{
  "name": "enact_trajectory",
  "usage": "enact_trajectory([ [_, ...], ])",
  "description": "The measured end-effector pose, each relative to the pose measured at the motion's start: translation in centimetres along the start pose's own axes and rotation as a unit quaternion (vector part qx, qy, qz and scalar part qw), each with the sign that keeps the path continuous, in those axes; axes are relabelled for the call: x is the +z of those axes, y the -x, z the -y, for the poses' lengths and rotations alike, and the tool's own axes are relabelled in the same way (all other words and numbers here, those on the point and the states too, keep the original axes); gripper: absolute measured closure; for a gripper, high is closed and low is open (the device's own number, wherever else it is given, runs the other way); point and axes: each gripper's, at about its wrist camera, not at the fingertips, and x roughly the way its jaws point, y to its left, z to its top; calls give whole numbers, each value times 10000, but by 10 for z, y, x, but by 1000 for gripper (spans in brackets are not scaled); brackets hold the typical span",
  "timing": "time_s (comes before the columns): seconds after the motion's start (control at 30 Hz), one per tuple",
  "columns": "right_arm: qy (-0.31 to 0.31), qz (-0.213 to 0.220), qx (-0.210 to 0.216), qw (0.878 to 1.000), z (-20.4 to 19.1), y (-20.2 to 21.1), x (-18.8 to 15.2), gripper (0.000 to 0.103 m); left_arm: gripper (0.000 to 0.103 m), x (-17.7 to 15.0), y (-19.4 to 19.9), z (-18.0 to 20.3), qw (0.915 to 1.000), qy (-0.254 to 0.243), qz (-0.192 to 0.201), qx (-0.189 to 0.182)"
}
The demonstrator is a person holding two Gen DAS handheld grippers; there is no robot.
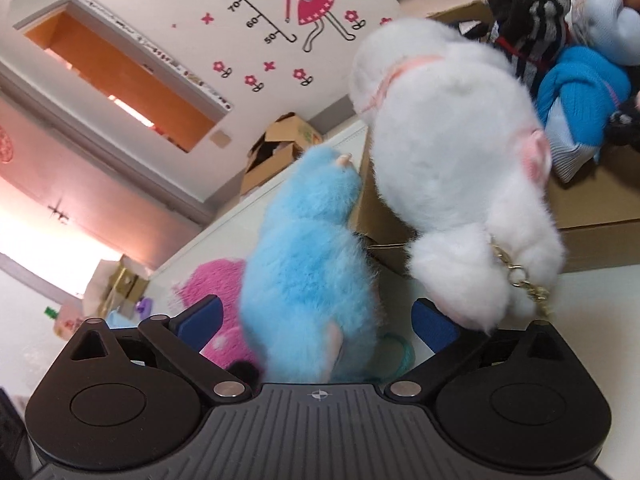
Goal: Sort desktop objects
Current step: 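Approach the pink fleece toy with the left gripper while the right approaches the light-blue plush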
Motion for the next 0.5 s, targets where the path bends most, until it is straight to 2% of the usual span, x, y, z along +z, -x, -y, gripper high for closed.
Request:
enact_trajectory([
  [0.07,90,90,-61,9999,-4,-2,-1,1,0,-7,-3,-1,10000,-42,-66,13],
  [0.13,206,110,-146,9996,-8,-3,-2,7,0,-12,-6,-3,9998,-131,-124,108],
  [0.17,265,102,-202,9994,-11,-4,-3,22,0,-14,-7,-5,9997,-128,-166,156],
  [0.2,330,27,-240,9992,-13,-4,-3,27,2,-15,-7,-8,9995,-97,-206,217],
  [0.3,459,-14,-268,9986,-17,-3,-5,28,10,-20,-4,-20,9987,91,-267,417],
  [0.37,578,-49,-260,9980,-18,1,-8,28,15,-24,1,-28,9985,221,-300,411],
  [0.5,981,-138,-216,9948,-20,21,-28,29,26,-30,15,-27,9985,23,-314,441],
])
